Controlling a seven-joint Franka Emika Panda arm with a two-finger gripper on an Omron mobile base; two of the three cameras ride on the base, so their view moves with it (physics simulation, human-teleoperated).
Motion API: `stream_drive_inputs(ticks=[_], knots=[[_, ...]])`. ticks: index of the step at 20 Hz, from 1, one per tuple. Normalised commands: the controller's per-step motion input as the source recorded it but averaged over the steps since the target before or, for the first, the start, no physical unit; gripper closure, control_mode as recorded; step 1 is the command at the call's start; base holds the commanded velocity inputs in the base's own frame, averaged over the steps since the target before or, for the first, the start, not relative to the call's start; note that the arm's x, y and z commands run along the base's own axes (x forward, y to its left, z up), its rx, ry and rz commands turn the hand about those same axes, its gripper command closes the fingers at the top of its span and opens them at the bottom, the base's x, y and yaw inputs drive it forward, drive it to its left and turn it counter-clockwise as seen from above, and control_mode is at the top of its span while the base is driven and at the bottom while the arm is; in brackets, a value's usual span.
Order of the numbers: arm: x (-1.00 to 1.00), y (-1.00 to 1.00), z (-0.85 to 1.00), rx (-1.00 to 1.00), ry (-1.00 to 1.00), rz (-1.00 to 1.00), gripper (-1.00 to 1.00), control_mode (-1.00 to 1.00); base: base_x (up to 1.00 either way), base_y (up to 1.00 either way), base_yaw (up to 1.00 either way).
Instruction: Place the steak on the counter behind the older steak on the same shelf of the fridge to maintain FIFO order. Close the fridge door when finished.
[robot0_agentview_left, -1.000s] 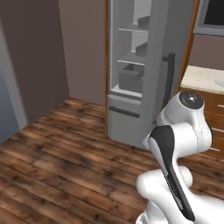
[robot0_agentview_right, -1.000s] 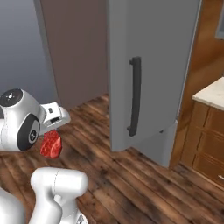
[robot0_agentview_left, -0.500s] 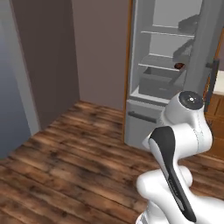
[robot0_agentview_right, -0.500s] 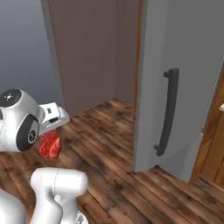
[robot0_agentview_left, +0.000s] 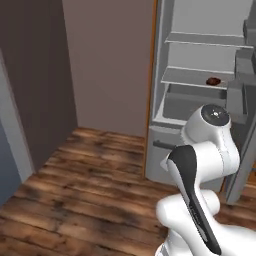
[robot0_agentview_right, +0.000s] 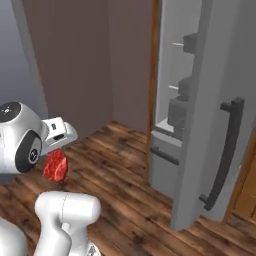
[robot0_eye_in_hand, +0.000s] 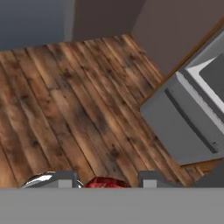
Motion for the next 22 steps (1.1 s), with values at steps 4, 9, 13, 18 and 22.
stream_drive_inputs(ticks=[4, 9, 13, 18, 22], knots=[[0.00, 0.00, 0.00, 0.00, 0.00, 0.00, 1.00, 1.00, 0.86, 0.17, -0.40], [0.00, 0.00, 0.00, 0.00, 0.00, 0.00, 1.00, 1.00, 0.75, 0.12, -0.47], [0.00, 0.00, 0.00, 0.00, 0.00, 0.00, 1.00, 1.00, 0.72, 0.34, -0.49], [0.00, 0.00, 0.00, 0.00, 0.00, 0.00, 1.00, 1.00, 0.70, 0.30, -0.45], [0.00, 0.00, 0.00, 0.00, 0.00, 0.00, 1.00, 1.00, 0.65, 0.10, -0.36]])
